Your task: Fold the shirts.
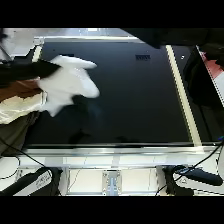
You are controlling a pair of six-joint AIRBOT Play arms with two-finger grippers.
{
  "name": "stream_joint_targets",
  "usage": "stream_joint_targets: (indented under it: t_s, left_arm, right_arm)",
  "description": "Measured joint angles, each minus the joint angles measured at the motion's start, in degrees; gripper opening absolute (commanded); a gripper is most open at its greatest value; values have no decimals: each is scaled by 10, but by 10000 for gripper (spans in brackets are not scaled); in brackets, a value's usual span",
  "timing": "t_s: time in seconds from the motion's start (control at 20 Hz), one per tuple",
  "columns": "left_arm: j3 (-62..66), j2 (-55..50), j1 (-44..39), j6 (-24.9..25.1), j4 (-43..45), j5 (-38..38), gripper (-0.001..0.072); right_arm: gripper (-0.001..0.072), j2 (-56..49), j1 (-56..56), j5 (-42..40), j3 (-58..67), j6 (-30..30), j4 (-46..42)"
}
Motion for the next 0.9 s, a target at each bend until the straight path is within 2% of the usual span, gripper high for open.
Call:
stream_joint_targets:
  t_s: [0.05,0.1,0.25,0.35,0.4,0.5,0.6,0.65,0.75,0.9]
  left_arm:
    - [0,-6,-50,-2,14,-6,526]
    - [0,-13,-94,-2,26,-8,699]
    - [0,-32,-183,-2,73,17,714]
    - [0,-36,-191,-6,125,66,711]
    - [0,-37,-181,-23,158,94,709]
    - [0,-43,-143,-92,242,138,702]
    - [0,-61,-91,-166,305,149,700]
    - [0,-75,-64,-187,327,141,700]
    - [0,-110,-23,-191,348,109,700]
    - [0,-182,9,-151,338,68,700]
  right_arm:
    - [547,12,0,7,13,2,-26]
    - [547,24,0,12,22,5,-59]
    - [547,58,0,31,36,33,-222]
    - [547,73,0,65,40,63,-388]
    - [546,77,0,88,37,76,-475]
    - [546,82,-8,136,16,96,-641]
    - [546,85,-39,166,-25,118,-737]
    - [546,86,-59,174,-51,130,-752]
    - [546,87,-108,177,-115,153,-735]
    - [547,88,-162,152,-222,173,-637]
